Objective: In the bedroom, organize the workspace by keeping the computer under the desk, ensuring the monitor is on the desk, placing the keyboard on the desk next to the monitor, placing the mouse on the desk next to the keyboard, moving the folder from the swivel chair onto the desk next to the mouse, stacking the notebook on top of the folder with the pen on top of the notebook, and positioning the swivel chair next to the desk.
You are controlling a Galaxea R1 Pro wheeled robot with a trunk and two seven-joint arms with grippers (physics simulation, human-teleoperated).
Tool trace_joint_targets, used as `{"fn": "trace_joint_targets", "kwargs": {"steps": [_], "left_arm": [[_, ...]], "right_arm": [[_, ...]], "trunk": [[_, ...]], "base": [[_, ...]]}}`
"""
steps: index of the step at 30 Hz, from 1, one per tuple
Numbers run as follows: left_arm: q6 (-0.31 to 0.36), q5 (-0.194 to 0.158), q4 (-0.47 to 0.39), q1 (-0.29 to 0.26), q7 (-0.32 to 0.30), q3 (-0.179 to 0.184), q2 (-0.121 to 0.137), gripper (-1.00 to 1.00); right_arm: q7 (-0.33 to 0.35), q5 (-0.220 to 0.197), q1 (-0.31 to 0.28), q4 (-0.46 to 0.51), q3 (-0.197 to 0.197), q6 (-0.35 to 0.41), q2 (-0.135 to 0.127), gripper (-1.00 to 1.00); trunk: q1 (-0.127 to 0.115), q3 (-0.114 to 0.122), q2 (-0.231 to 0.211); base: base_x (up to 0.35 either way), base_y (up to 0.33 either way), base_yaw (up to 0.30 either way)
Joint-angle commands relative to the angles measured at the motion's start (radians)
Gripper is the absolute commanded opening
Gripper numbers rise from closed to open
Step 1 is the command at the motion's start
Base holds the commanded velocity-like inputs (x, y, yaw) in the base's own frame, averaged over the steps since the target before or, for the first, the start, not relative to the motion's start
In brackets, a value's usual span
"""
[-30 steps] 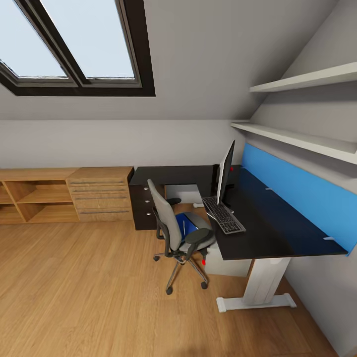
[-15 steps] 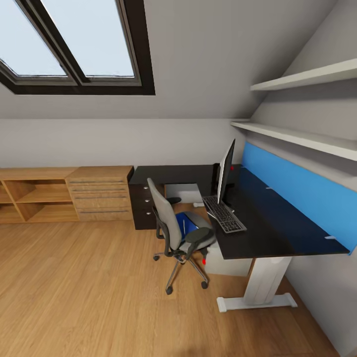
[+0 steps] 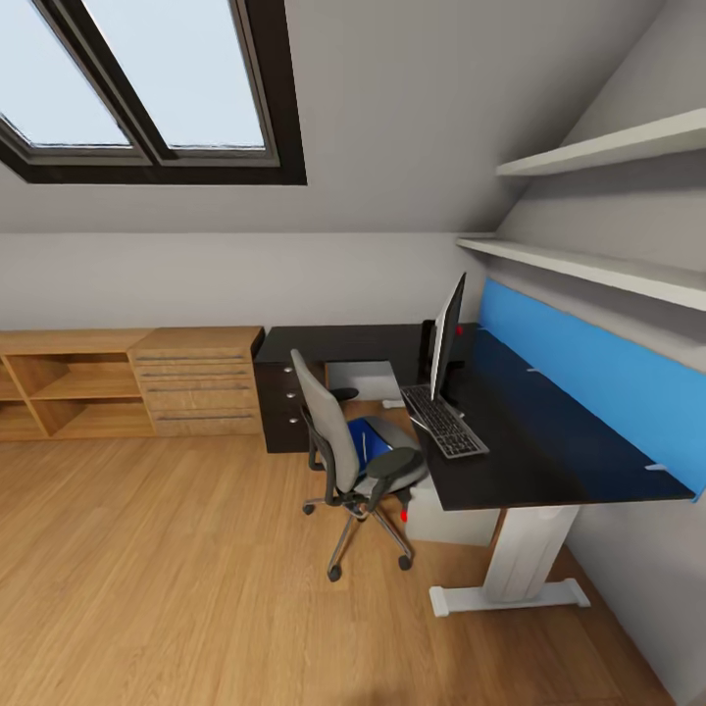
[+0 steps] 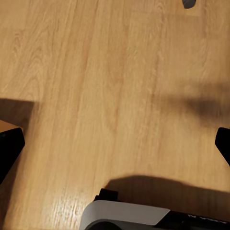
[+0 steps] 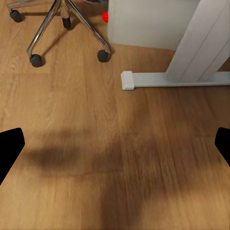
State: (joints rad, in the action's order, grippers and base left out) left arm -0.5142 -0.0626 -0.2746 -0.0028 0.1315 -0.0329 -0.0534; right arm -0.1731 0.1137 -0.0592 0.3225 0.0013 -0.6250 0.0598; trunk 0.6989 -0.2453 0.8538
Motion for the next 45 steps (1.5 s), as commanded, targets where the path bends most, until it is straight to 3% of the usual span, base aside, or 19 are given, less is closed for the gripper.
{"fn": "trace_joint_targets", "kwargs": {"steps": [1,22,27,33,45], "left_arm": [[-0.003,-0.005,0.000,0.000,-0.003,-0.003,0.000,1.00],[-0.003,-0.006,-0.003,0.000,-0.001,-0.005,0.000,1.00],[-0.003,-0.021,-0.004,0.000,-0.001,-0.005,0.001,1.00],[-0.003,-0.048,-0.004,0.000,-0.003,-0.005,0.001,1.00],[-0.003,-0.052,-0.005,0.000,-0.003,-0.006,0.000,1.00]], "right_arm": [[-0.009,0.011,-0.001,0.000,0.000,-0.001,0.000,1.00],[-0.008,0.010,-0.001,0.000,0.000,-0.001,0.002,1.00],[-0.010,0.009,-0.001,0.001,0.000,-0.002,0.007,1.00],[-0.012,0.006,-0.001,0.003,-0.003,-0.002,0.007,1.00],[-0.010,0.008,-0.001,0.004,-0.003,-0.002,0.001,1.00]], "trunk": [[0.004,-0.004,0.008],[0.085,-0.070,0.155],[0.104,-0.086,0.190],[0.127,-0.105,0.232],[0.173,-0.142,0.316]], "base": [[0.000,0.000,0.000],[0.000,0.000,0.000],[0.000,0.000,0.022],[0.000,0.000,0.200],[0.000,0.000,0.201]]}}
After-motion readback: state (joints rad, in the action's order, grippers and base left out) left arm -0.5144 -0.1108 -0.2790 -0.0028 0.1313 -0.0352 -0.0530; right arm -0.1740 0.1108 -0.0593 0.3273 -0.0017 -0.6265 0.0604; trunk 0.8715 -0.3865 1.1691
